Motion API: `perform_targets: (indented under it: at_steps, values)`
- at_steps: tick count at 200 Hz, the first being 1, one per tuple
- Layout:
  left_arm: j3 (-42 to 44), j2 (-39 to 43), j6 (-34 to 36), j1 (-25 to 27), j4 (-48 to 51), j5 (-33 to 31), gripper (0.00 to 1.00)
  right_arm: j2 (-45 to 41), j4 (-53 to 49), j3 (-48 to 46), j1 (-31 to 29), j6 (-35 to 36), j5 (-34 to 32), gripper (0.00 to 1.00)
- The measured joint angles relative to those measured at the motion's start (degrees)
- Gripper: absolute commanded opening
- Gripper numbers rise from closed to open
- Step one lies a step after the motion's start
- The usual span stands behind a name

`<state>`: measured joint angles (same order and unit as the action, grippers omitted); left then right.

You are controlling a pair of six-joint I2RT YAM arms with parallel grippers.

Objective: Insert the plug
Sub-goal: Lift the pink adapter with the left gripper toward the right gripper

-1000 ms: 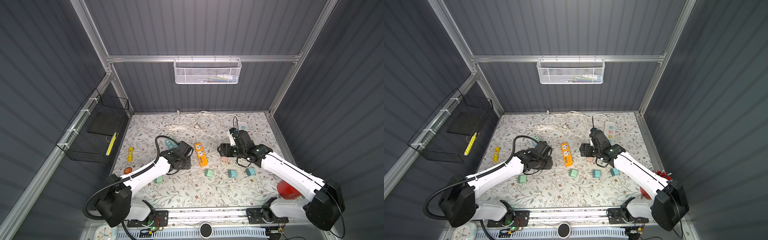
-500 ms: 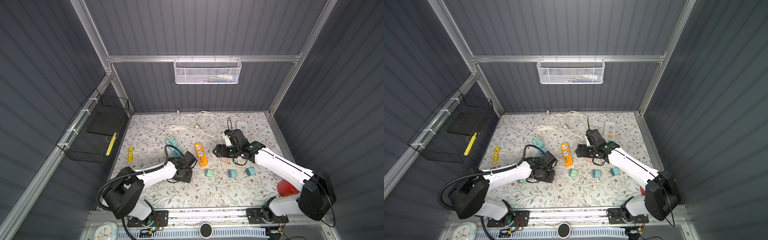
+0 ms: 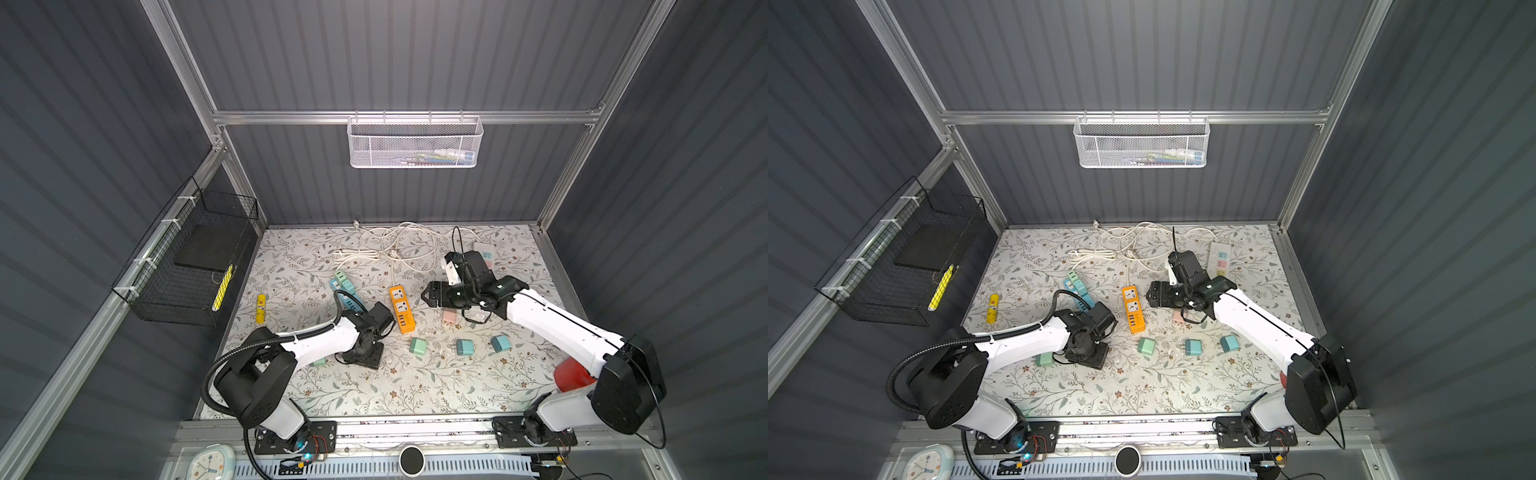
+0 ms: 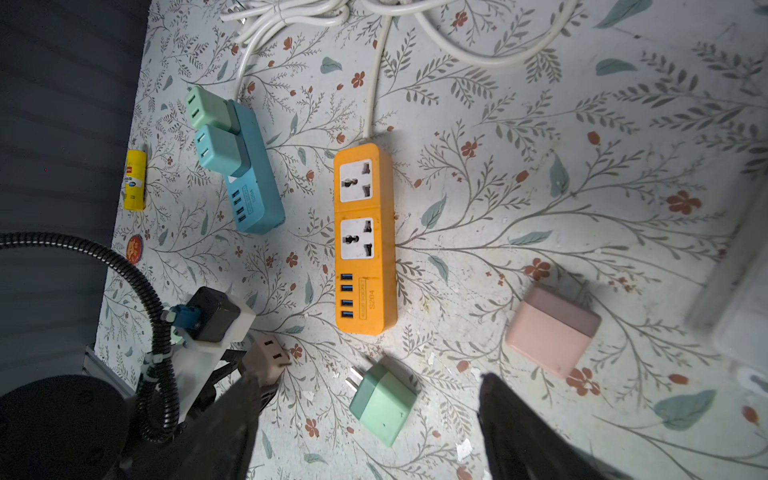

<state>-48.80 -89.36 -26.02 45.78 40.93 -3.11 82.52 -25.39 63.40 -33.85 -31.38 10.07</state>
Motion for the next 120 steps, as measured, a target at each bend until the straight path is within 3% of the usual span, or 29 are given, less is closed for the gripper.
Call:
perform_targets:
  at_steps: [61, 120]
  values:
    - [-3.1, -3.1, 2.6, -0.1, 0.1, 1.1, 0.57, 0.0, 0.1, 0.0, 0.0, -0.1, 1.1, 0.82]
    - [-3.6, -3.7, 3.1, -1.1, 0.2, 1.0, 0.35, 0.0, 0.4, -0.9, -0.1, -0.2, 1.7, 0.8]
